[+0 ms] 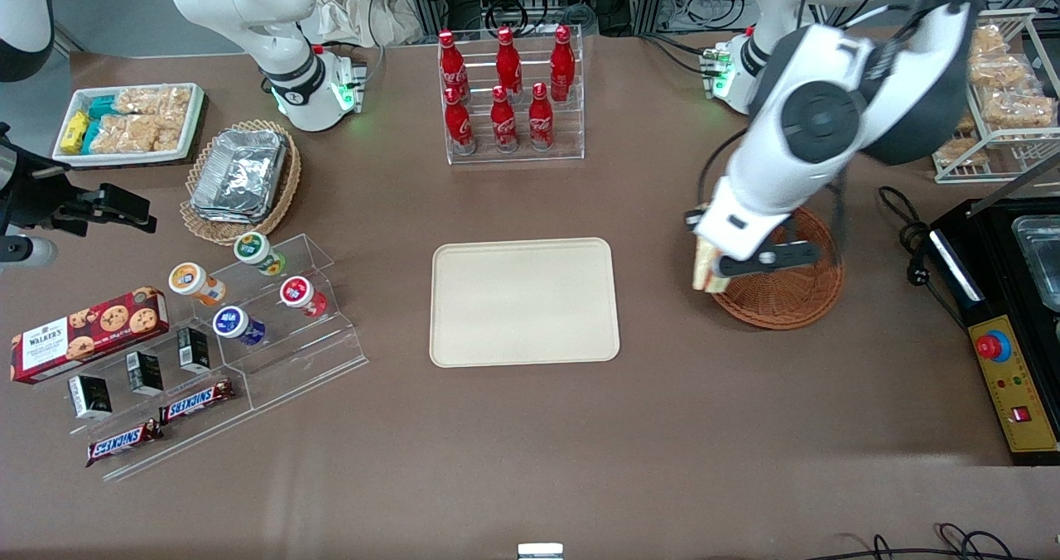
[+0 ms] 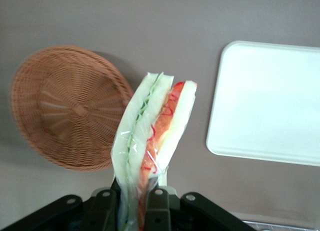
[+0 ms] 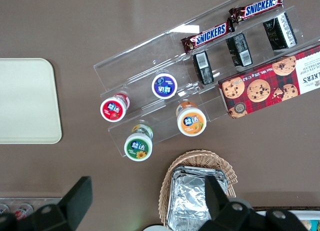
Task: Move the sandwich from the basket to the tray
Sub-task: 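Lift the sandwich out of the basket and carry it over the cream tray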
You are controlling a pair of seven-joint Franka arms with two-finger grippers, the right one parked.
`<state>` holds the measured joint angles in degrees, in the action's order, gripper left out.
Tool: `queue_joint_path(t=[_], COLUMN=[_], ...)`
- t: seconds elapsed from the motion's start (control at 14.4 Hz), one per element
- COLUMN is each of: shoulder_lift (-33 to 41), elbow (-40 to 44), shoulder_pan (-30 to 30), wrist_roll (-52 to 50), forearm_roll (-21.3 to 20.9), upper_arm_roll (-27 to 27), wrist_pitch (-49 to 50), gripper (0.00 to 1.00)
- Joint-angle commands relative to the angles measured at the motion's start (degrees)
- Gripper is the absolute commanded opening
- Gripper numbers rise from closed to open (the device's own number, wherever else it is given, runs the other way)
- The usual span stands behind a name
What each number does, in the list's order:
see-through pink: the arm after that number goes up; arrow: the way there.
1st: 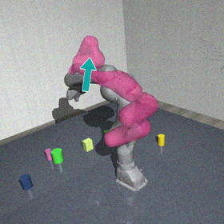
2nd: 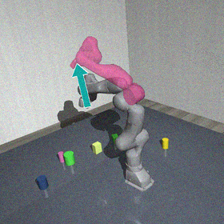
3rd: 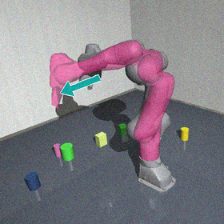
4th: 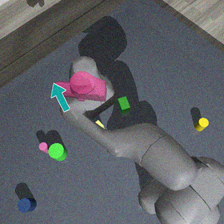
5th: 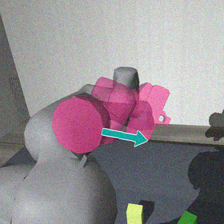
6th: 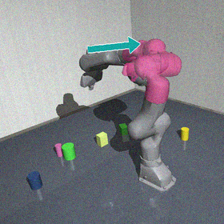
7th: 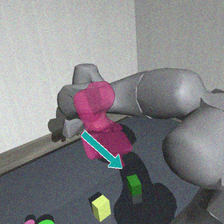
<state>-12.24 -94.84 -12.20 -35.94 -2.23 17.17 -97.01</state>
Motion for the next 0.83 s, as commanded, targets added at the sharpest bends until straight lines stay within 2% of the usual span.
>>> queue_joint_path(t=[0.0,0.35,0.77], shoulder_lift=[-5.5,-15.1,-24.1], elbow=[2.5,1.9,1.8], shoulder_pan=[-4.6,-9.9,-11.5], wrist_roll=[-5.7,-8.4,-8.6], forearm_roll=[-2.4,-4.4,-6.8], upper_arm_roll=[-0.3,-0.4,-0.4], wrist_pitch=[-4.8,-14.0,-23.5], gripper=[0.00,0.00,0.00])
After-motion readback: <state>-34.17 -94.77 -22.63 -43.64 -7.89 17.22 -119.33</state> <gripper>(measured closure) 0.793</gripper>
